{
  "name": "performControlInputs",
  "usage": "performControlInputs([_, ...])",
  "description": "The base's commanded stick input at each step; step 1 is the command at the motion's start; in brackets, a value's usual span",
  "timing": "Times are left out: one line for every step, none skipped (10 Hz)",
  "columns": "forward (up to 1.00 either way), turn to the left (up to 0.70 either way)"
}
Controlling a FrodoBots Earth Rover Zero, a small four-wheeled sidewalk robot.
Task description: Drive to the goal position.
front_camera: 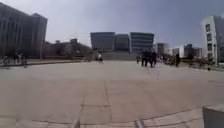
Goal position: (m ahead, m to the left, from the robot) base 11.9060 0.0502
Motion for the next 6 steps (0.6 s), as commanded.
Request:
performControlInputs([0.70,0.01])
performControlInputs([0.70,0.01])
performControlInputs([0.70,0.01])
performControlInputs([0.70,0.01])
performControlInputs([0.70,0.01])
performControlInputs([0.70,0.01])
